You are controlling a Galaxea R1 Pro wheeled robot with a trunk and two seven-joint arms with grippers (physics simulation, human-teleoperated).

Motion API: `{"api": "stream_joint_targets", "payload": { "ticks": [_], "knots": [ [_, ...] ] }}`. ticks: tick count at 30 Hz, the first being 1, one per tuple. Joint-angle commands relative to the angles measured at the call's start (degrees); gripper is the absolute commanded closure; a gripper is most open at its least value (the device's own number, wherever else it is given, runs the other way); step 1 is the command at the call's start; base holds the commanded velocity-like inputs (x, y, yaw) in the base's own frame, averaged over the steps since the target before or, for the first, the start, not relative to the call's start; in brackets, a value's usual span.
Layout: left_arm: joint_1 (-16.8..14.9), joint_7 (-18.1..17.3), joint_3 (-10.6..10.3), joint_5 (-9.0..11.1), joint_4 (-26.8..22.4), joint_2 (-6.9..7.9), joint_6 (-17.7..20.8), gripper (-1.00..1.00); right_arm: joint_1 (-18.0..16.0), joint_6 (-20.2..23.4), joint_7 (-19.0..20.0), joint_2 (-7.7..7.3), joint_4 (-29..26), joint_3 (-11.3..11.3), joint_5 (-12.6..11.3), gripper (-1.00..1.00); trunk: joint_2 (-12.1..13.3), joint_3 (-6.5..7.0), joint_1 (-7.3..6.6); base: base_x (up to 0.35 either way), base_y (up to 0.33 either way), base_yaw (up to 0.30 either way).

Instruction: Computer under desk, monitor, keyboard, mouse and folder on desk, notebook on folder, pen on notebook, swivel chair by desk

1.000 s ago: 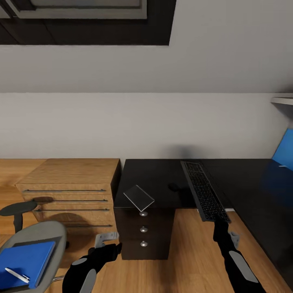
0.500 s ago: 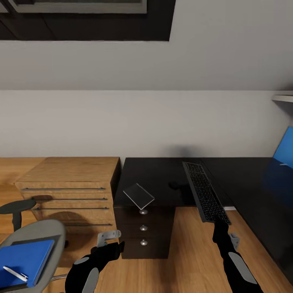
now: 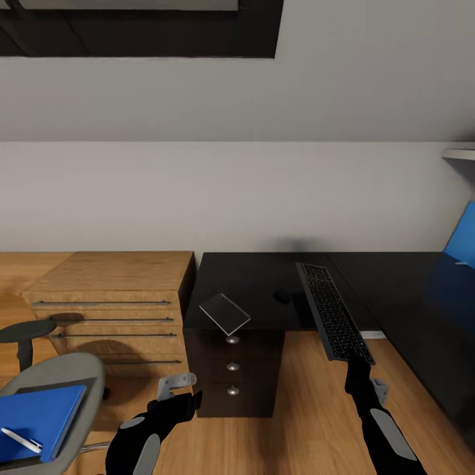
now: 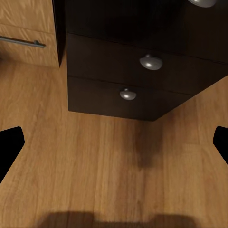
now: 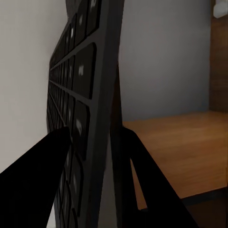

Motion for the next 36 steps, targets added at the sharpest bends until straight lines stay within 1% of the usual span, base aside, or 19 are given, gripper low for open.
{"api": "stream_joint_targets", "payload": {
  "ticks": [1,2,9,14,18,26,31,36],
  "knots": [
    [-0.04,0.53,-0.04,0.61,-0.06,-0.01,0.17,-1.0,-0.04,0.07,0.26,-0.01,0.04,0.01,-0.6,1.0,-0.45,-0.24,0.22,0.0,0.0,0.0],
    [-0.04,0.53,-0.04,0.61,-0.06,-0.01,0.16,-1.0,-0.04,0.07,0.26,-0.01,0.03,0.01,-0.6,1.0,-0.85,-0.42,0.44,0.0,0.0,0.0],
    [-0.04,0.42,-0.13,0.61,0.01,0.16,0.09,-1.0,-0.04,0.05,0.34,-0.05,0.27,-0.06,-0.68,1.0,-0.85,-0.42,0.44,0.0,0.0,0.0],
    [-0.04,0.36,-0.13,0.58,0.11,0.22,0.03,-1.0,-0.04,-0.1,0.08,-0.12,2.52,-0.14,-0.67,1.0,-0.85,-0.42,0.44,0.069,-0.045,0.0],
    [-0.04,0.35,-0.13,0.55,0.11,0.22,0.15,-1.0,-0.04,-0.11,0.01,-0.17,2.97,-0.16,-0.64,1.0,-0.85,-0.42,0.44,0.024,-0.012,0.0],
    [-0.04,0.35,-0.44,0.55,0.27,0.22,0.15,-1.0,-0.04,-0.11,-0.76,-0.19,3.05,-0.17,-0.6,1.0,-0.85,-0.42,0.44,0.112,-0.043,0.0],
    [-0.04,0.35,-0.48,0.54,0.29,0.22,0.05,-1.0,-0.04,-0.11,-0.79,-0.19,3.06,-0.17,-0.6,1.0,-0.85,-0.42,0.44,0.193,-0.003,0.0],
    [-0.04,0.35,-0.48,0.53,0.29,0.22,0.16,-1.0,-0.04,-0.11,-0.79,-0.18,3.06,-0.12,-0.6,1.0,-0.85,-0.42,0.44,0.049,0.0,0.0]
  ]
}}
